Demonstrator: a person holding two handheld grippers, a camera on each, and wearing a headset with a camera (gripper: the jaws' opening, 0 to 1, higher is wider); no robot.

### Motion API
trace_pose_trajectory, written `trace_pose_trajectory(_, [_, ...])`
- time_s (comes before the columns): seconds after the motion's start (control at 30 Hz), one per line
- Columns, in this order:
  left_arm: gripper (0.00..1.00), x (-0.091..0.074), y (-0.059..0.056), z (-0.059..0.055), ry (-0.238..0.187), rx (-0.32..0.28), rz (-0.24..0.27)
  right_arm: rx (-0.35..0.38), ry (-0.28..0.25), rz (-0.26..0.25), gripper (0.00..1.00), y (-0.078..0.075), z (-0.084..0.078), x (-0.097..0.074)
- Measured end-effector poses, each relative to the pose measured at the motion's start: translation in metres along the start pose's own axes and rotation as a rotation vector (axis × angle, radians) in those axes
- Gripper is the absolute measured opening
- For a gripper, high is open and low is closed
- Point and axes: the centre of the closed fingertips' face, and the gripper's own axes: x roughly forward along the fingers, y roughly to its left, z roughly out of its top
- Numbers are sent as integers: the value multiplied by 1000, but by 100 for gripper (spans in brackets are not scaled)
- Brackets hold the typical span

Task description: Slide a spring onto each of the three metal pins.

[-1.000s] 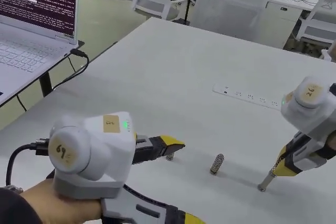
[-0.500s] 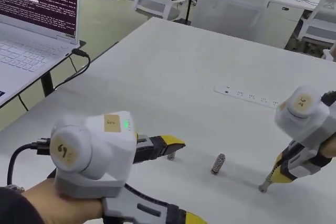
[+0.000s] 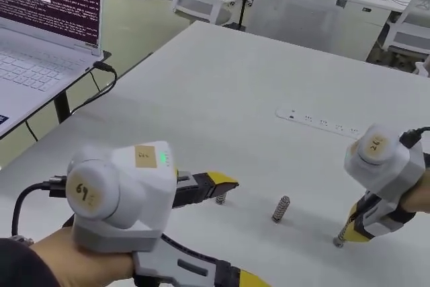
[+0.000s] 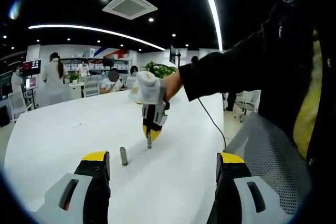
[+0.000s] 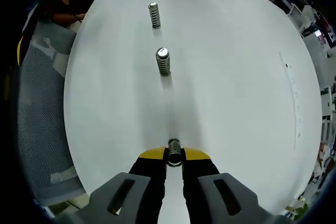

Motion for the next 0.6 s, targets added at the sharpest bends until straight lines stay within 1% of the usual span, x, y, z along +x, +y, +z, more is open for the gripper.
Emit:
trace_pose_trajectory(0.2, [80, 0, 0, 0, 0, 0, 1, -1, 5, -1, 9, 0, -2, 5])
trace_pose_trajectory(0.6, [80, 0, 0, 0, 0, -7, 2, 1, 12, 5, 9, 4, -3, 8])
